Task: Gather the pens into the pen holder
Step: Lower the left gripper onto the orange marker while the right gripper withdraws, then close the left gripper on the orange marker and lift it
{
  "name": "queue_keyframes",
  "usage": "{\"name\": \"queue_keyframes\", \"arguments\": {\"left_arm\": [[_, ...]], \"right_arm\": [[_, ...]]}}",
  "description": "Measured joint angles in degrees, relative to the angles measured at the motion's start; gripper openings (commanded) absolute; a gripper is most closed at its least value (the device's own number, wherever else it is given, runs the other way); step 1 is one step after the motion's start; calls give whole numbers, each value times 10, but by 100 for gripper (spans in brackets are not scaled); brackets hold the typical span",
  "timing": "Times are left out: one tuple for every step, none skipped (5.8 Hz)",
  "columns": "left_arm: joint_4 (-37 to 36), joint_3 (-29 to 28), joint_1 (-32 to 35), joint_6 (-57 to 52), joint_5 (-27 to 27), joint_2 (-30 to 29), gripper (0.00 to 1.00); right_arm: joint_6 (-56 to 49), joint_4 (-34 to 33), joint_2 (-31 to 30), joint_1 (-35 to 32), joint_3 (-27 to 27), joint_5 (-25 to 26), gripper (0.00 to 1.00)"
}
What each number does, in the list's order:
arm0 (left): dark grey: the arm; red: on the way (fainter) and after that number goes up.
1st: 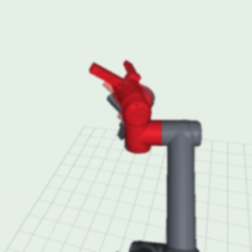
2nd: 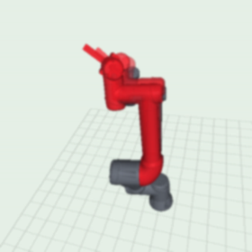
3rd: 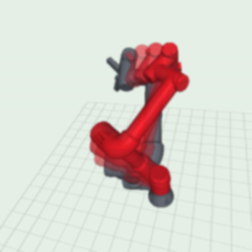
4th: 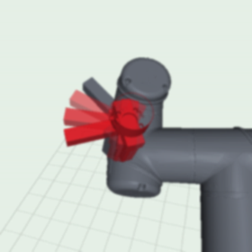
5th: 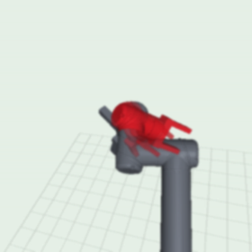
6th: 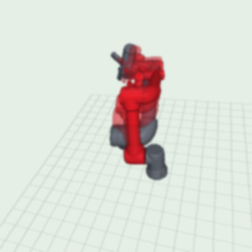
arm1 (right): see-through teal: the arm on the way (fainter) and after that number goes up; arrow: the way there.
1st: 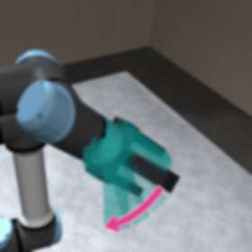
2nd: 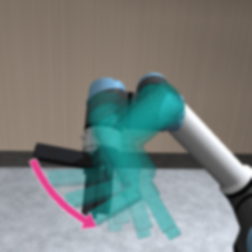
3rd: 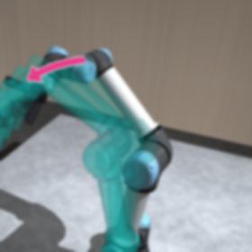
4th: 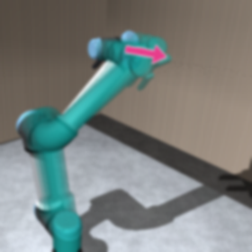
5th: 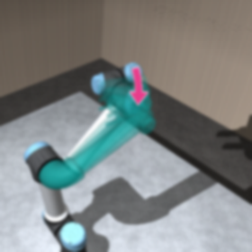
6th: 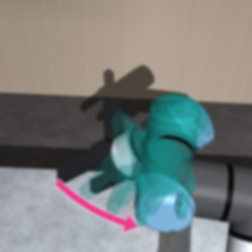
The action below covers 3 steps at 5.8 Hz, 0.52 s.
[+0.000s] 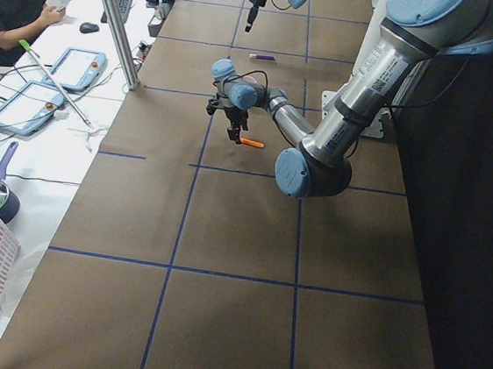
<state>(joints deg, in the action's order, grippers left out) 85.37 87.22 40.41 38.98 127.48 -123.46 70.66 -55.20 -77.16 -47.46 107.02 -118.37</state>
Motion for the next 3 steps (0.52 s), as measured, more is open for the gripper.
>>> {"name": "queue_keyframes", "arguments": {"left_arm": [[0,-4,-5,-3,-1,-1,67],[1,-8,-10,-4,-1,-3,62],[1,-9,-12,-4,-1,-4,56]], "right_arm": [[0,0,-1,0,0,0,99],[0,0,-2,1,-1,1,99],[0,0,-2,1,-1,1,99]]}}
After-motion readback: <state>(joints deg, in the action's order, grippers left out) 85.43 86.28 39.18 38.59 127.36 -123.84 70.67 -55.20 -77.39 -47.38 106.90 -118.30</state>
